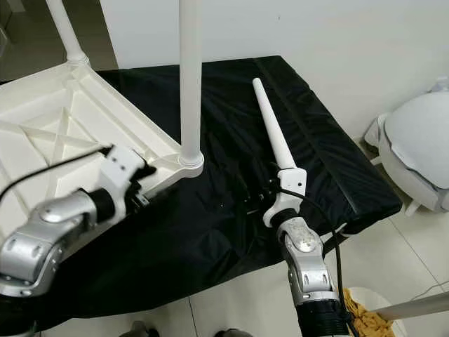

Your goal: Building children table

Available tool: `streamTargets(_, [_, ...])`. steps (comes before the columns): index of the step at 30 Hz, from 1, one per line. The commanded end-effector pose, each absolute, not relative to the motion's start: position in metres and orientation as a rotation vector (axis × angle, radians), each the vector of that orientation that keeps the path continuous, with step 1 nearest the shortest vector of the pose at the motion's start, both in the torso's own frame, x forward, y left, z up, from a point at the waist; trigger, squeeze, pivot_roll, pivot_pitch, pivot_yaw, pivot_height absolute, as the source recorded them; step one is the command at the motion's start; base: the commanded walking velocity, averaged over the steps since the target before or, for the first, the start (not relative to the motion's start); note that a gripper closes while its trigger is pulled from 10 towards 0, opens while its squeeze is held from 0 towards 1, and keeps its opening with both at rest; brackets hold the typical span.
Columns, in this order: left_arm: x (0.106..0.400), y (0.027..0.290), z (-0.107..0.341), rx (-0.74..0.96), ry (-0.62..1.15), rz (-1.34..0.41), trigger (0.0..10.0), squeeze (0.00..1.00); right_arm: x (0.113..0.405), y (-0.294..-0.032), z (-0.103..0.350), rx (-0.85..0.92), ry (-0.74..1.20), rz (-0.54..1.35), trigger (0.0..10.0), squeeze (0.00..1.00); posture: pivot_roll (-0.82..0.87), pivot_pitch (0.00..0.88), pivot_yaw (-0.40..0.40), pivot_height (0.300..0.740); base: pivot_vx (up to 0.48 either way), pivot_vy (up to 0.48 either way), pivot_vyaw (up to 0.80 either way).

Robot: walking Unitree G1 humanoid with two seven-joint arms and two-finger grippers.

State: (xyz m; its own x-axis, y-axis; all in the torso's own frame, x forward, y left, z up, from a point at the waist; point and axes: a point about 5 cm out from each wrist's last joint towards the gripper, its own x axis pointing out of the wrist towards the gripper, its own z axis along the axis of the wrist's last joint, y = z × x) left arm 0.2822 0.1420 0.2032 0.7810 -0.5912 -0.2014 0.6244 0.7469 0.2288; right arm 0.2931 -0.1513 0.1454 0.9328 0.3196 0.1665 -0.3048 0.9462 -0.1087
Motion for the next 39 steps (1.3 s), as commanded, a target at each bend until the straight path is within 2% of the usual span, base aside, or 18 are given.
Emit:
streamTargets(1, [0.288,0.151,0.2,0.301,0.119,-0.525,10.0,0.0,0.291,-0.15,0.144,-0.066,-0.167,0.332,10.0,0.0,-0.02,0.085,-0.046,0.74,0.0,0.0,0.0])
streamTargets(5, [0.296,0.167,0.2,0.33,0.139,-0.423,10.0,0.0,0.285,-0.143,0.143,-0.065,-0.151,0.383,10.0,0.0,-0.02,0.084,-0.048,0.74,0.0,0.0,0.0])
streamTargets(7, [0.3,0.185,0.193,0.419,0.201,-0.346,10.0,0.0,0.278,-0.137,0.144,-0.071,-0.15,0.437,10.0,0.0,-0.03,0.082,-0.048,0.74,0.0,0.0,0.0])
streamTargets(18, [0.296,0.224,0.185,0.547,0.328,-0.265,10.0,0.0,0.272,-0.133,0.148,-0.09,-0.154,0.532,10.0,0.0,-0.03,0.074,-0.046,0.74,0.0,0.0,0.0])
streamTargets(25, [0.287,0.225,0.184,0.546,0.341,-0.34,10.0,0.0,0.273,-0.135,0.148,-0.102,-0.146,0.539,10.0,0.0,-0.02,0.064,-0.056,0.74,0.0,0.0,0.0])
streamTargets(31, [0.279,0.234,0.171,0.67,0.424,-0.367,10.0,0.0,0.274,-0.136,0.15,-0.107,-0.146,0.546,10.0,0.0,-0.02,0.055,-0.061,0.74,0.0,0.0,0.0])
streamTargets(39, [0.271,0.213,0.158,0.655,0.446,-0.512,10.0,0.0,0.276,-0.137,0.151,-0.12,-0.149,0.551,10.0,0.0,-0.02,0.048,-0.061,0.74,0.0,0.0,0.0])
